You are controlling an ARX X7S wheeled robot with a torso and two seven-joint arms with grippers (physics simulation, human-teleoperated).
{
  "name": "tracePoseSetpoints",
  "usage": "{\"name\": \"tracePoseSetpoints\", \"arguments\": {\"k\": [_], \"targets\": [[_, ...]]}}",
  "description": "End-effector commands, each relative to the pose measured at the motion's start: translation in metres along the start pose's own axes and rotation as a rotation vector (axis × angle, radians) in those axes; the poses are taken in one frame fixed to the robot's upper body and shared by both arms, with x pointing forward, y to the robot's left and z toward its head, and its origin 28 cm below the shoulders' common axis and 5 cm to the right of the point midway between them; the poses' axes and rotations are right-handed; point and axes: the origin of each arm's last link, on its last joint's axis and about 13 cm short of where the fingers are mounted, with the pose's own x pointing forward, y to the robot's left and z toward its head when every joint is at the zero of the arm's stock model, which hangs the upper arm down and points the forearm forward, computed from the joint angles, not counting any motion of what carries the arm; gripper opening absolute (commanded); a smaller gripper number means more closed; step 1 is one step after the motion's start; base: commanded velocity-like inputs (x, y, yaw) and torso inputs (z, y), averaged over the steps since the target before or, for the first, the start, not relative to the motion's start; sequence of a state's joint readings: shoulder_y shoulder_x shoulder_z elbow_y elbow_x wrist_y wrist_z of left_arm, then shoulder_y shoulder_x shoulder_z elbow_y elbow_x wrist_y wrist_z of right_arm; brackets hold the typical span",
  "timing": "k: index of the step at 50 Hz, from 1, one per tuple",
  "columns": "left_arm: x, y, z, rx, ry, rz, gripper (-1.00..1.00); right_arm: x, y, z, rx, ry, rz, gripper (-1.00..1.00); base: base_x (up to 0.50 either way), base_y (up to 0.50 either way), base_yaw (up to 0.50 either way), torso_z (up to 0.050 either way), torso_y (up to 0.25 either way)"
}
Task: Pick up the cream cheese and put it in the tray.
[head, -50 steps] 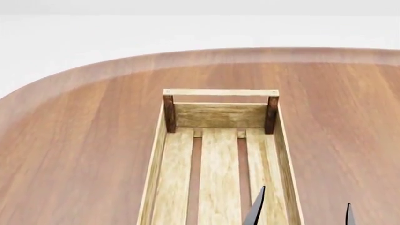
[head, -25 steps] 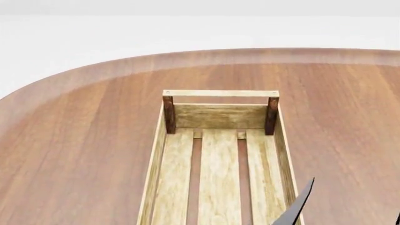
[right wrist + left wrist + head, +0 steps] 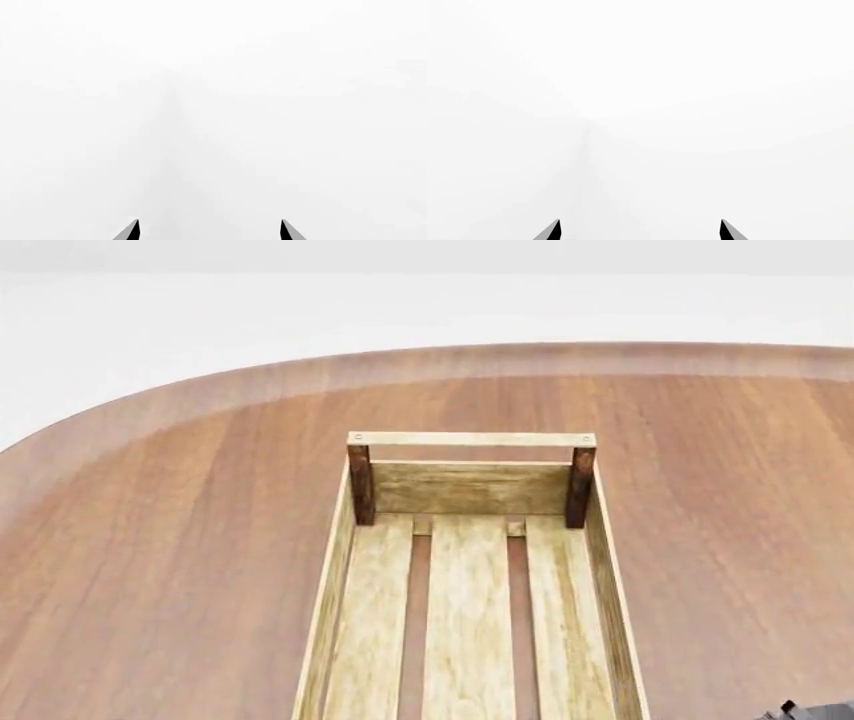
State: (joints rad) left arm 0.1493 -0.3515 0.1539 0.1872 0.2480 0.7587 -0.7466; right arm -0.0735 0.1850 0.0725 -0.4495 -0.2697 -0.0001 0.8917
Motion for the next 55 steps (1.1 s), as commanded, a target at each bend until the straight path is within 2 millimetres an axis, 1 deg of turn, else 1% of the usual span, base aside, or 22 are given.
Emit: {"name": "tracePoseSetpoints", "arguments": {"k": [1,3,6,8,17,24,30,55], "targets": [[0.001,0.002,0.0,0.01,0.004,-0.003,1.0,0.012,-0.013,-0.005,-0.069,0.145,-0.113,1.0,0.0,0.0,0.0,0.0,0.0],[0.0,0.001,0.0,0.009,0.004,-0.006,1.0,0.013,-0.014,-0.008,-0.082,0.172,-0.124,1.0,0.0,0.0,0.0,0.0,0.0],[0.001,0.001,0.0,0.009,0.008,-0.009,1.0,0.016,-0.015,-0.009,-0.124,0.206,-0.189,1.0,0.0,0.0,0.0,0.0,0.0],[0.001,0.0,0.0,0.01,0.009,-0.011,1.0,0.016,-0.016,-0.01,-0.085,0.24,-0.17,1.0,0.0,0.0,0.0,0.0,0.0],[0.0,0.001,0.001,0.017,0.012,-0.017,1.0,0.021,-0.025,-0.012,-0.082,0.293,-0.211,1.0,0.0,0.0,0.0,0.0,0.0],[0.0,0.001,0.0,0.027,0.014,-0.016,1.0,0.023,-0.029,-0.016,-0.092,0.299,-0.214,1.0,0.0,0.0,0.0,0.0,0.0],[0.0,0.002,0.0,0.027,0.017,-0.017,1.0,0.025,-0.033,-0.017,-0.058,0.317,-0.212,1.0,0.0,0.0,0.0,0.0,0.0],[0.0,0.0,0.001,0.033,0.025,-0.039,1.0,0.025,-0.035,-0.027,0.008,0.427,-0.179,1.0,0.0,0.0,0.0,0.0,0.0]]}}
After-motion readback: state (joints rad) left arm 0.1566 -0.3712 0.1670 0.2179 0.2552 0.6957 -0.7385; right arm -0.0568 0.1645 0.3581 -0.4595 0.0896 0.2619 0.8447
